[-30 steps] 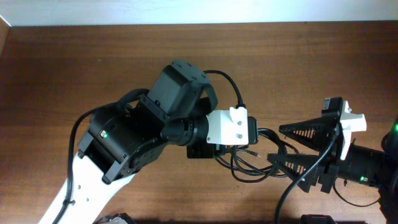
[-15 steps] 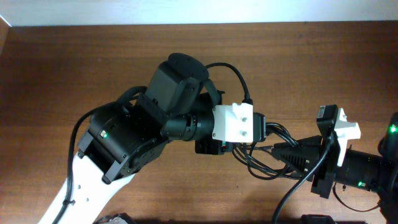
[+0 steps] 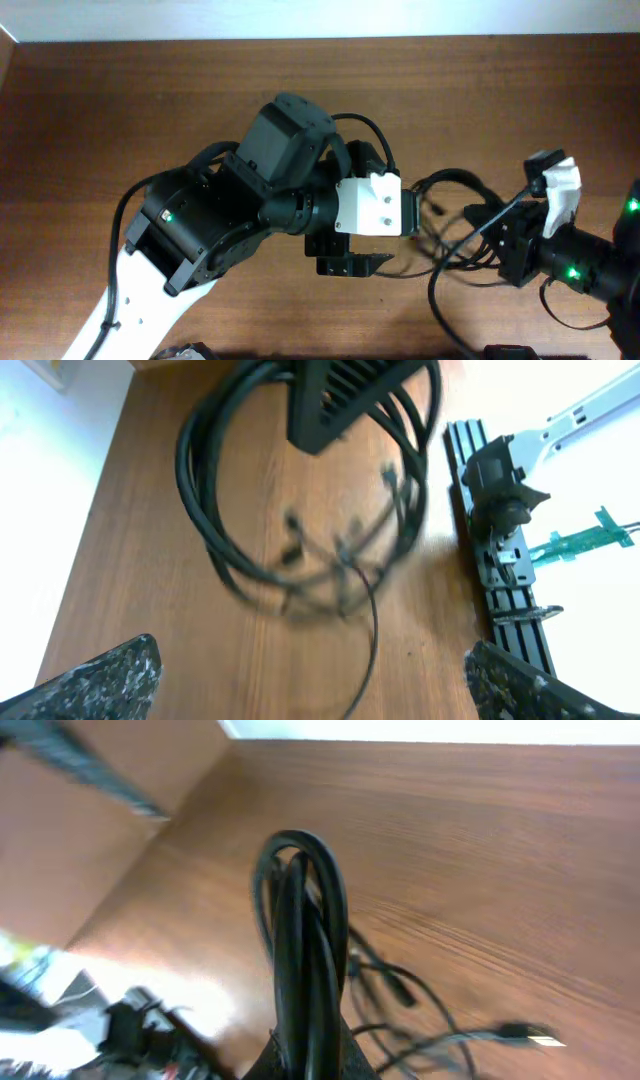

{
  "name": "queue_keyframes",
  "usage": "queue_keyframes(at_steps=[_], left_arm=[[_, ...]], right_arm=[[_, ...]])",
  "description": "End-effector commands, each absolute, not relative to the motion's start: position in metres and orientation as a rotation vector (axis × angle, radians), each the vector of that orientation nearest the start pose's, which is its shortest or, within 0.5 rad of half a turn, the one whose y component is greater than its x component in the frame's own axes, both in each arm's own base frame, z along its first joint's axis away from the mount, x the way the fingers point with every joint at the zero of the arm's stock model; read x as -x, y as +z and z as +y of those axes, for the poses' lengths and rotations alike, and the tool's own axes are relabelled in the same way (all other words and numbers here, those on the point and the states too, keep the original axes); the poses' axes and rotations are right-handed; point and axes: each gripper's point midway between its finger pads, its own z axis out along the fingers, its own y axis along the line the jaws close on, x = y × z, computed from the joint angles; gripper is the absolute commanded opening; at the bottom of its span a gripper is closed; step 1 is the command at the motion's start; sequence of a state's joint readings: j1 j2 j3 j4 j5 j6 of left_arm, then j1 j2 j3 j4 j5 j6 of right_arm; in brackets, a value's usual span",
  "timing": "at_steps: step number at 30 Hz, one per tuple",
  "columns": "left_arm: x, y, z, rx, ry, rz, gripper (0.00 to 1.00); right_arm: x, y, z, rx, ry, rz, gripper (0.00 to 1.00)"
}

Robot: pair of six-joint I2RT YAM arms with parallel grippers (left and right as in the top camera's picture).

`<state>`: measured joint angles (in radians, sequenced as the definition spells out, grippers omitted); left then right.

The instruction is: Untangle cables

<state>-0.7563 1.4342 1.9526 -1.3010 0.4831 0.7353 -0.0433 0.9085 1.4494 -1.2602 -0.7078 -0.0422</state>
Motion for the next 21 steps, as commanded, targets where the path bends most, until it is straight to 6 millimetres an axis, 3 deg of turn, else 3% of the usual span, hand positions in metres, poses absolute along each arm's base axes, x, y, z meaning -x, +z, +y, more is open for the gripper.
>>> queue_keyframes(at_steps=[1, 8, 11, 21], left_arm=[[-0.180, 0.392, -0.278, -1.726, -0.567, 1.540, 0.99], [-0.180, 0.393, -0.279, -1.726, -0.572, 1.537, 0.99], [-0.179, 0.392, -0.278, -1.727, -0.573, 1.539, 0.99], [-0.178, 0.389, -0.276, -1.735, -0.576, 1.554, 0.99]], right_arm=[[-0.203, 0.363, 0.090, 0.255, 0.678, 2.186, 0.04], [-0.197, 0.373, 0.104, 0.354, 0.758, 2.129, 0.04], [-0.188, 0.387, 0.121, 0.505, 0.855, 2.029, 0.04], [-0.171, 0.424, 0.146, 0.693, 1.048, 1.805, 0.04]])
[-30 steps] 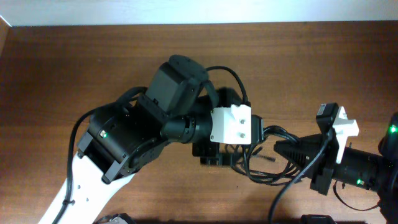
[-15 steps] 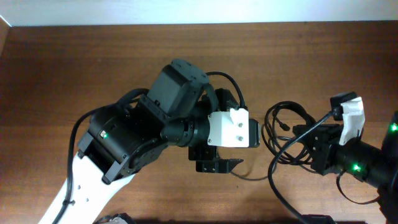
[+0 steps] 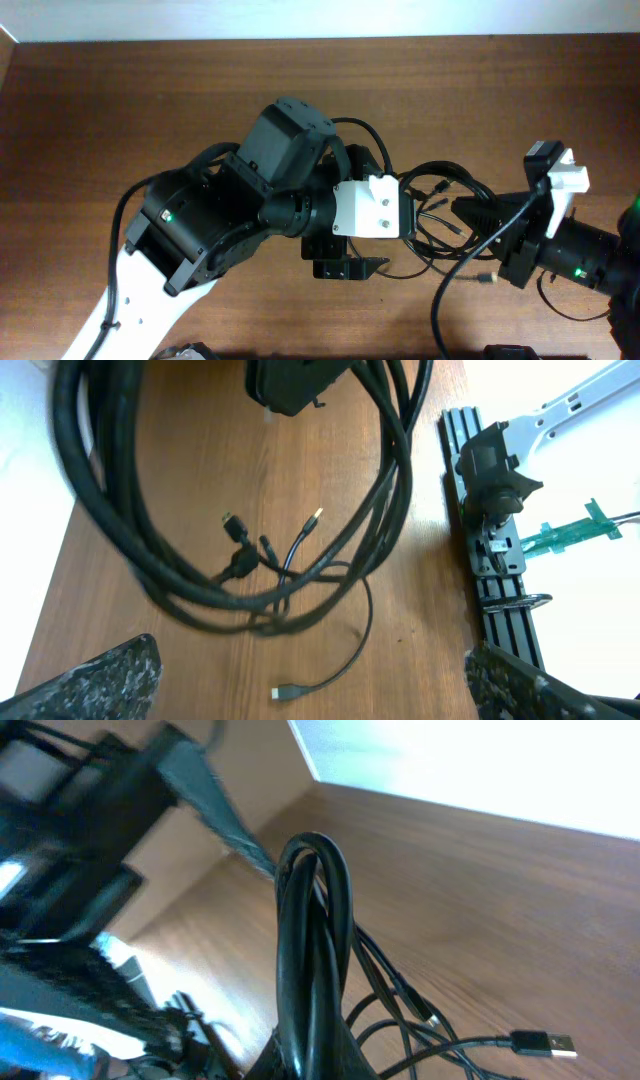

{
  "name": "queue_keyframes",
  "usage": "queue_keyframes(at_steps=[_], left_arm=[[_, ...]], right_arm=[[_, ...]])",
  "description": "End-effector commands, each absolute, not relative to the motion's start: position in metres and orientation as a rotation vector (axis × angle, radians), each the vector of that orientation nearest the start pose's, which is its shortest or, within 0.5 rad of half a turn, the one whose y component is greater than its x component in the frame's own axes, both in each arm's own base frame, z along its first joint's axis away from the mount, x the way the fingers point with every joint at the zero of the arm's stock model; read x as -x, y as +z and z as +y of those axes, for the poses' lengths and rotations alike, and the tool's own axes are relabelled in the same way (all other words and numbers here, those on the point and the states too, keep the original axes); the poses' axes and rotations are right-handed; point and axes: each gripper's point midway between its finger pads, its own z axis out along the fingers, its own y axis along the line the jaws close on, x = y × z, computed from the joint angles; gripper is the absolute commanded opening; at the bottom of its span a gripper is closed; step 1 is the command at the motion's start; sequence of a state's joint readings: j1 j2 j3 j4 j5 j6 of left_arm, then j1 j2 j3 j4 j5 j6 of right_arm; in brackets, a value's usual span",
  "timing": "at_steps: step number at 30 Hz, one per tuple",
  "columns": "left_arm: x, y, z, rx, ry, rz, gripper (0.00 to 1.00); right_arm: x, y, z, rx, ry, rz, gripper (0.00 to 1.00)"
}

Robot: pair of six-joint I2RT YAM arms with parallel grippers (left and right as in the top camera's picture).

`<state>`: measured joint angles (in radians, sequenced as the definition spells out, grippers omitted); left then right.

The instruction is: Untangle cables

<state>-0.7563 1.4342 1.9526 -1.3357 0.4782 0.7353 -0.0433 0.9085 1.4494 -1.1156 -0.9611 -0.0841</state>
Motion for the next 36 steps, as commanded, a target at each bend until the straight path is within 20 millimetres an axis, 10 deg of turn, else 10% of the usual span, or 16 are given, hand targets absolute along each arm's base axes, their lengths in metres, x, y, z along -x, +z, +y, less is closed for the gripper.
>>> queue_keyframes(at_steps=[1, 19, 23, 25, 32, 36], left_arm=[[-0.178, 0.389, -0.276, -1.735, -0.576, 1.554, 0.99], [-0.175, 0.391, -0.279, -1.739, -0.601, 1.538, 0.98], [-0.175, 0.391, -0.279, -1.744, -0.597, 1.531, 0.26], [-0.175, 0.391, -0.279, -1.744, -0.597, 1.532, 0.05], [-0.176, 0.390, -0.278, -1.742, -0.585, 1.538, 0.00], [-0.179, 0.389, -0.277, -1.738, -0.566, 1.546, 0.00]], right_arm=[[-0.168, 0.428, 0.148, 0.715, 1.071, 1.780, 0.04], [-0.151, 0.444, 0.158, 0.810, 1.183, 1.674, 0.04], [-0.151, 0.444, 0.158, 0.810, 1.183, 1.674, 0.04], [-0.151, 0.444, 0.158, 0.809, 1.183, 1.674, 0.04], [-0.154, 0.442, 0.157, 0.799, 1.165, 1.685, 0.04], [-0.167, 0.432, 0.150, 0.730, 1.076, 1.755, 0.39]])
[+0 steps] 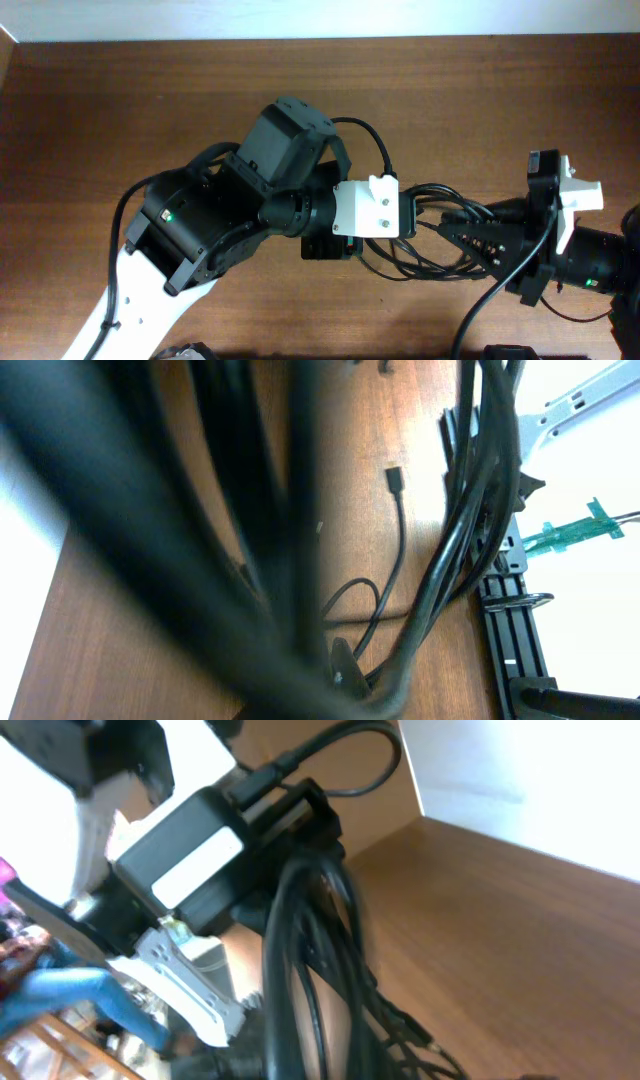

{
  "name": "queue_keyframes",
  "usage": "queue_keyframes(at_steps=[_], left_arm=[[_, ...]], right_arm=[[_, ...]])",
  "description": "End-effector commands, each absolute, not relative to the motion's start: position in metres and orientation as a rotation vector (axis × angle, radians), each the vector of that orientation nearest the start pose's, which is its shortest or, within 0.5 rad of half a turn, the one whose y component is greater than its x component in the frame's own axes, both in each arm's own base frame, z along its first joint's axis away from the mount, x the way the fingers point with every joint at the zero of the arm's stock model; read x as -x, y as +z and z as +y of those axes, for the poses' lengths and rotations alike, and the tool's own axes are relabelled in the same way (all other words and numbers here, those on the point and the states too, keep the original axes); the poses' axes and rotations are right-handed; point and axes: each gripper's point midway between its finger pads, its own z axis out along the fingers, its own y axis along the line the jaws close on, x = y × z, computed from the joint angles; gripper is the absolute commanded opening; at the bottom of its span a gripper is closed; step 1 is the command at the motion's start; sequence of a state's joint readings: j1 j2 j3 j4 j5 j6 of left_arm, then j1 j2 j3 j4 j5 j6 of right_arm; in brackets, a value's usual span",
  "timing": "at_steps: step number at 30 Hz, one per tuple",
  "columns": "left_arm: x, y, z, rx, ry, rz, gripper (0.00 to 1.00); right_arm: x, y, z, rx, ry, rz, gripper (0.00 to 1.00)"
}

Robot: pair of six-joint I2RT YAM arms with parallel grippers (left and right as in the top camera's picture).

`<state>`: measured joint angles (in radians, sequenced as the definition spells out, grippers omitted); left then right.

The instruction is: Untangle cables

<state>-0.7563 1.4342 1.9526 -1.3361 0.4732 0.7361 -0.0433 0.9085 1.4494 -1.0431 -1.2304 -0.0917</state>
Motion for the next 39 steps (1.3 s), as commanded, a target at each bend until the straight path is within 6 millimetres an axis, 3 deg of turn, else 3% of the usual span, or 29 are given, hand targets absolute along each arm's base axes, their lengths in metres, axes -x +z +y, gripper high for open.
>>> queue_keyframes(at_steps=[1, 2, 5, 6, 15, 25, 34, 39], left_arm=[[-0.179, 0.389, -0.276, -1.738, -0.561, 1.549, 0.00], [-0.182, 0.388, -0.275, -1.734, -0.543, 1.557, 0.00], [-0.187, 0.386, -0.272, -1.726, -0.497, 1.577, 0.00], [-0.189, 0.386, -0.271, -1.724, -0.486, 1.581, 0.00], [-0.205, 0.381, -0.261, -1.655, -0.376, 1.682, 0.00], [-0.207, 0.380, -0.259, -1.650, -0.353, 1.690, 0.00], [-0.195, 0.395, -0.277, -1.657, -0.501, 1.582, 0.00], [-0.192, 0.398, -0.280, -1.662, -0.534, 1.562, 0.00]], right_arm=[[-0.171, 0.428, 0.147, 0.707, 1.049, 1.780, 0.48], [-0.177, 0.422, 0.142, 0.669, 1.005, 1.823, 0.63], [-0.186, 0.408, 0.132, 0.593, 0.917, 1.906, 0.85], [-0.188, 0.405, 0.130, 0.581, 0.903, 1.921, 0.87], [-0.197, 0.390, 0.115, 0.500, 0.787, 2.006, 0.90], [-0.209, 0.365, 0.084, 0.354, 0.568, 2.143, 0.90], [-0.220, 0.342, 0.069, 0.283, 0.489, 2.265, 0.90], [-0.237, 0.325, 0.058, 0.187, 0.452, 2.356, 0.90]])
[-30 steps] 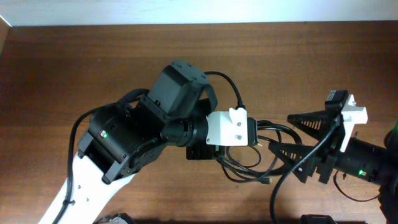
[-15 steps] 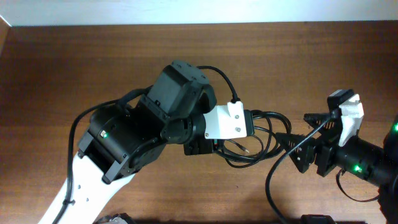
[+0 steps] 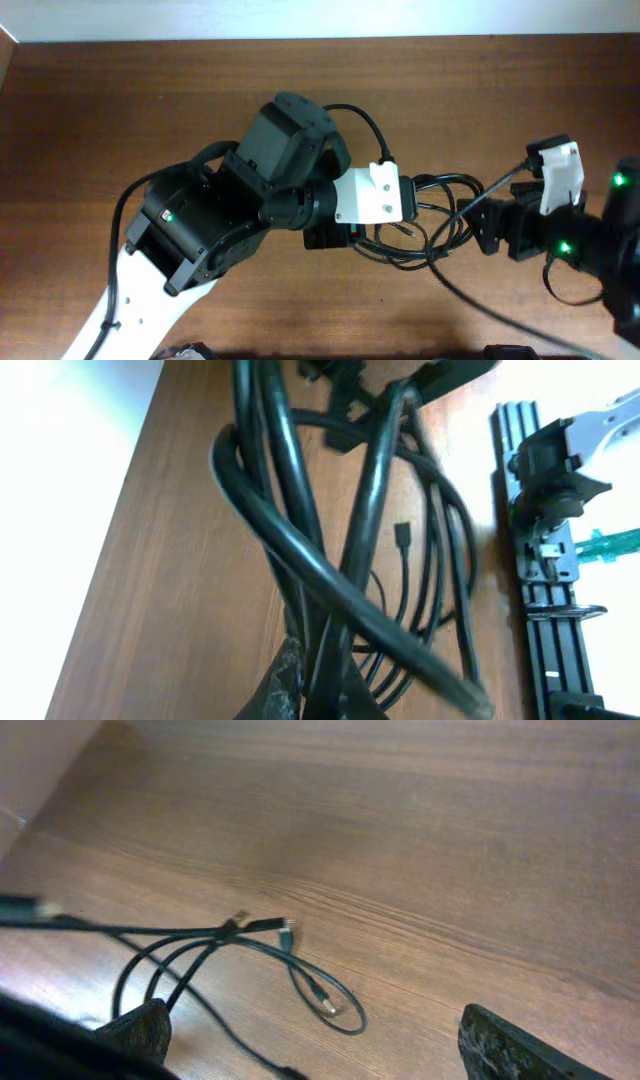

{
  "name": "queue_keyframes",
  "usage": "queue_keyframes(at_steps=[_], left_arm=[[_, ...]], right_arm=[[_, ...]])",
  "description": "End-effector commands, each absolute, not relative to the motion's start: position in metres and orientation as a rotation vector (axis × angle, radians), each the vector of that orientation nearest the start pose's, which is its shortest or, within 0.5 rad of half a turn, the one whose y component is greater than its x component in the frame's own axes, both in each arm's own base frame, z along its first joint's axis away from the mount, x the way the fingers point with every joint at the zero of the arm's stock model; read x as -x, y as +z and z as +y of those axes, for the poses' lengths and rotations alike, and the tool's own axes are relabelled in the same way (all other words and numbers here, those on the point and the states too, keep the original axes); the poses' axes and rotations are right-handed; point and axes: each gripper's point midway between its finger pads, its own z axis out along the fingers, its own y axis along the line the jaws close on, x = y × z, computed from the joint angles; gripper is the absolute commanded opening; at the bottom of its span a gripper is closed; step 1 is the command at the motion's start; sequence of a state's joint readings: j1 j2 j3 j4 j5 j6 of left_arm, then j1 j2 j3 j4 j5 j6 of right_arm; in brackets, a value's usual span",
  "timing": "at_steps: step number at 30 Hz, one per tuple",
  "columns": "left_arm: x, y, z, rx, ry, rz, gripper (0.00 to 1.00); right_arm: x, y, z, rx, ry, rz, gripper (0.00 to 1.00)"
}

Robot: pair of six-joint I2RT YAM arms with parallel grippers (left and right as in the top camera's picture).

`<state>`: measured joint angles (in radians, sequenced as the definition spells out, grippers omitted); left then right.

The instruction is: Untangle cables

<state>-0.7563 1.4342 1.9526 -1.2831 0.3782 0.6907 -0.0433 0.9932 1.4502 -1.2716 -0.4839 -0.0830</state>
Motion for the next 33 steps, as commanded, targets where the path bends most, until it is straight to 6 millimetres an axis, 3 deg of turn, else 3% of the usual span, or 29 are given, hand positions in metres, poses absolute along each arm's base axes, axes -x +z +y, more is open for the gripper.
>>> queue_keyframes(at_steps=[1, 8, 11, 16, 27, 33], left_arm=[[-0.192, 0.397, -0.280, -1.661, -0.530, 1.563, 0.00], [-0.208, 0.405, -0.270, -1.553, -0.524, 1.622, 0.00], [-0.220, 0.415, -0.255, -1.459, -0.505, 1.657, 0.00], [-0.223, 0.427, -0.238, -1.401, -0.470, 1.651, 0.00], [-0.230, 0.445, -0.197, -1.267, -0.381, 1.670, 0.00], [-0.233, 0.445, -0.193, -1.234, -0.391, 1.696, 0.00]], right_arm=[[-0.241, 0.320, 0.053, 0.137, 0.437, 2.382, 0.90], [-0.255, 0.298, 0.029, -0.077, 0.323, 2.490, 0.90], [-0.256, 0.294, 0.020, -0.149, 0.274, 2.502, 0.91], [-0.255, 0.291, 0.009, -0.221, 0.200, 2.512, 0.91], [-0.253, 0.290, 0.008, -0.235, 0.196, 2.522, 0.91], [-0.252, 0.289, 0.009, -0.233, 0.203, 2.527, 0.91]])
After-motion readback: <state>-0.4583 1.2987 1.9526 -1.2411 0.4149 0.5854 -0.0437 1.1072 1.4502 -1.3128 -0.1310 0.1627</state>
